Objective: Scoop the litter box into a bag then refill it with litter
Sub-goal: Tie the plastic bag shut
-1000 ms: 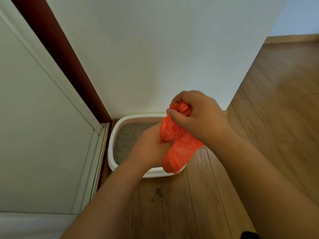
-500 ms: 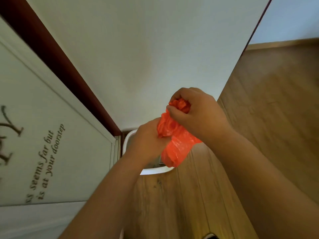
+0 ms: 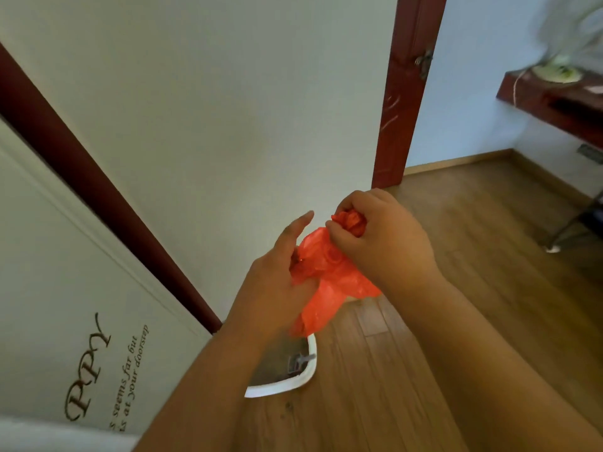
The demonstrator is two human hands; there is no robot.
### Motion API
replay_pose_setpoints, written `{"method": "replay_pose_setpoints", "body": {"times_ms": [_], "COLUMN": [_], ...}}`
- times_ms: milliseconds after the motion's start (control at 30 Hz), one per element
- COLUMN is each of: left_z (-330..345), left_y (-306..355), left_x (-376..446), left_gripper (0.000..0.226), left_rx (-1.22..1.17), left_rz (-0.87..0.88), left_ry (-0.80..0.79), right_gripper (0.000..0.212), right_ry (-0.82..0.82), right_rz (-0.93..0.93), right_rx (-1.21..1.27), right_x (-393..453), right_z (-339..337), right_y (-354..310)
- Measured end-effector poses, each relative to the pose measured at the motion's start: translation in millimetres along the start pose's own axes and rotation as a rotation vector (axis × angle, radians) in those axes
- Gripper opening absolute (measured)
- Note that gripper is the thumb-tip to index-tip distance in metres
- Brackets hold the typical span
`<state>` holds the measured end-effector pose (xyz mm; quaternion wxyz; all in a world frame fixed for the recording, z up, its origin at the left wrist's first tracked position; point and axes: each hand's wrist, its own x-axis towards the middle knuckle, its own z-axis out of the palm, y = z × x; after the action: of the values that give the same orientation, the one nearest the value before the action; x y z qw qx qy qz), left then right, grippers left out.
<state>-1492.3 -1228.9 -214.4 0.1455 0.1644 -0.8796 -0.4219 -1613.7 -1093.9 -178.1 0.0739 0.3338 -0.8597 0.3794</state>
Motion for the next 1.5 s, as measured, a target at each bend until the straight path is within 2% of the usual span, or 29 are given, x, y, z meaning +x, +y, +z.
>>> {"method": "replay_pose_setpoints", "body": {"times_ms": [133, 200, 300, 400, 600, 733, 933, 1133, 1267, 1333, 1500], "left_z": [18, 28, 42, 54, 83, 101, 118, 128, 139, 144, 158], "left_y": [39, 51, 60, 65, 77, 78, 73, 75, 78, 82, 99], "left_x": [-5, -6, -4, 0, 14, 28, 62, 93, 112, 117, 119], "left_gripper": [0.034, 0.027, 0.026, 0.029, 0.02, 0.025, 0.015, 0.021, 0.033, 0.031, 0.037], "left_rx": [0.075, 0.07, 0.055, 0.063, 0.073, 0.079, 0.041, -0.013, 0.021, 0.019, -0.089], "left_rz": [0.092, 0.093, 0.08, 0.083, 0.134, 0.195, 0.311, 0.472, 0.571, 0.622, 0.708], "left_ry": [0.013, 0.004, -0.005, -0.015, -0.145, -0.2, -0.342, -0.534, -0.684, -0.738, -0.879], "right_gripper": [0.015, 0.014, 0.016, 0.029, 0.058, 0.069, 0.056, 0.053, 0.054, 0.055, 0.053], "right_ry": [0.059, 0.052, 0.005, -0.044, -0.13, -0.149, -0.051, 0.047, 0.146, 0.199, 0.322], "right_rz": [-0.006, -0.014, -0.029, -0.033, 0.021, 0.076, 0.185, 0.365, 0.515, 0.585, 0.714], "right_rx": [-0.006, 0.019, 0.083, 0.113, 0.061, -0.009, -0.132, -0.232, -0.227, -0.228, -0.242], "right_x": [-8, -11, -16, -25, -47, -57, -58, -60, -69, -77, -91], "right_z": [-39, -52, -69, -81, -103, -115, -116, -114, -109, -107, -114], "right_y": [6, 13, 27, 39, 60, 73, 82, 78, 76, 74, 63]}}
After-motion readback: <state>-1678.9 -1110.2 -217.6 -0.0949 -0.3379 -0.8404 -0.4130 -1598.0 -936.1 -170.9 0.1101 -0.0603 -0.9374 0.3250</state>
